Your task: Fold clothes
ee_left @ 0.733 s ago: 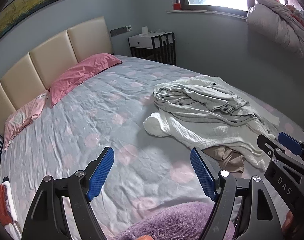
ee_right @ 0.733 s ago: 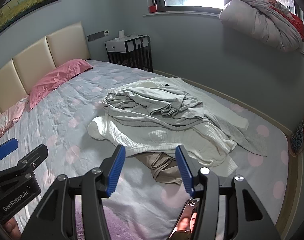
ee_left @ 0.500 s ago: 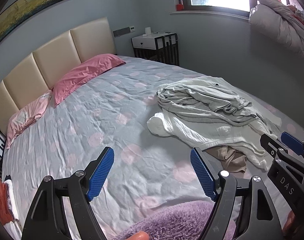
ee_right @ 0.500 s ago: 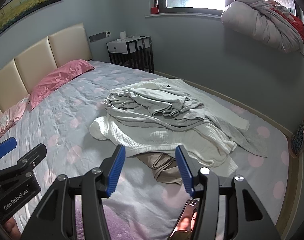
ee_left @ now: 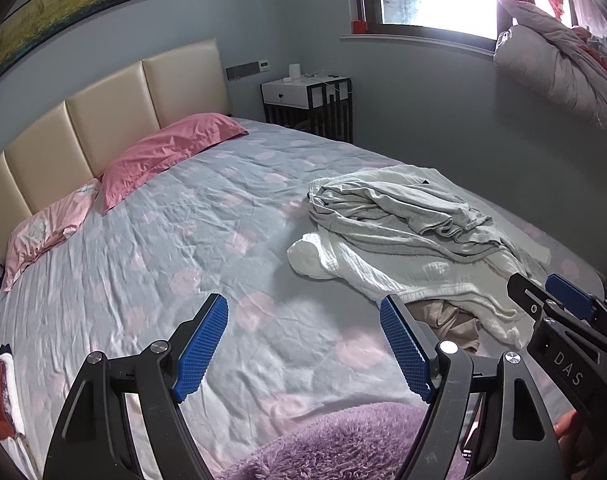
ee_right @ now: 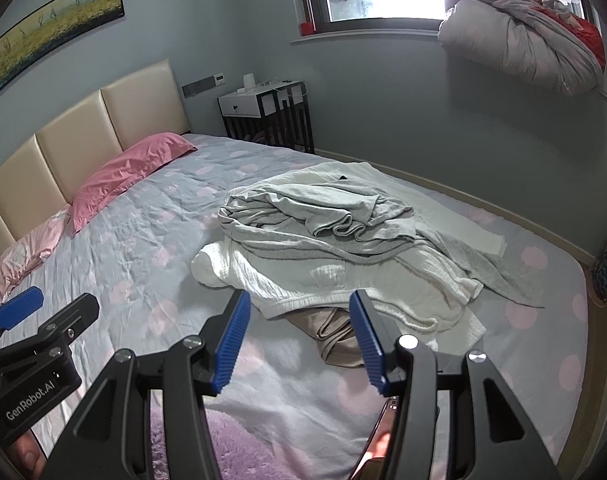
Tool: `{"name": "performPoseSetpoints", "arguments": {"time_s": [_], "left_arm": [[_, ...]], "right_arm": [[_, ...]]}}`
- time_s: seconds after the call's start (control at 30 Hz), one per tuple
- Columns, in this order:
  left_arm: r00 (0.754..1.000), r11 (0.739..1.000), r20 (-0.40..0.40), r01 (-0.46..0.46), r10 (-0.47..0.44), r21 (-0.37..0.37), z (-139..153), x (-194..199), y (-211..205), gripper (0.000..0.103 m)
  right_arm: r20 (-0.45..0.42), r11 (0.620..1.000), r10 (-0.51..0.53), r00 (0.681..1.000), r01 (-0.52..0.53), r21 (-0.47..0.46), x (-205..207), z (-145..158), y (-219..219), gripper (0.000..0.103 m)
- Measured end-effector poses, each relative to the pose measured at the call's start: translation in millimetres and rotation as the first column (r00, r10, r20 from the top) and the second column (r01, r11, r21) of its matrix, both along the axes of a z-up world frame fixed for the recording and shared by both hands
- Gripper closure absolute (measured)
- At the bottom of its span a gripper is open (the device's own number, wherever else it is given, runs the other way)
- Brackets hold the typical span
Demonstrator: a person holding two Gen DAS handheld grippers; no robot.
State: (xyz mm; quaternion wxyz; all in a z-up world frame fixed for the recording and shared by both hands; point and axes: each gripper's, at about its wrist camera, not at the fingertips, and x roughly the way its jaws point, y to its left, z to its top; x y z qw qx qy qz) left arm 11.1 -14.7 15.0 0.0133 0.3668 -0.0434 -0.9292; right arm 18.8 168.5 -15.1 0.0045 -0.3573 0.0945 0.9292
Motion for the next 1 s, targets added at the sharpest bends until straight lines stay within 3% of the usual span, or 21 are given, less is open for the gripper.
{"name": "performPoseSetpoints", "arguments": {"time_s": [0.27, 1.0], "left_arm": [[1.0, 1.0, -0.009, 0.0, 0.0, -0.011, -3, 2, 7, 0.023], [1.0, 1.0, 0.008, -0.021, 0.02, 0.001, -10, 1, 5, 0.023]], "right_arm": [[-0.045, 1.0, 0.019, 0.999, -0.019, -0.001, 4, 4, 0, 0.056], [-0.041, 1.0, 0.014, 0.999, -0.015, -0.006, 3, 2, -1, 0.056]]}}
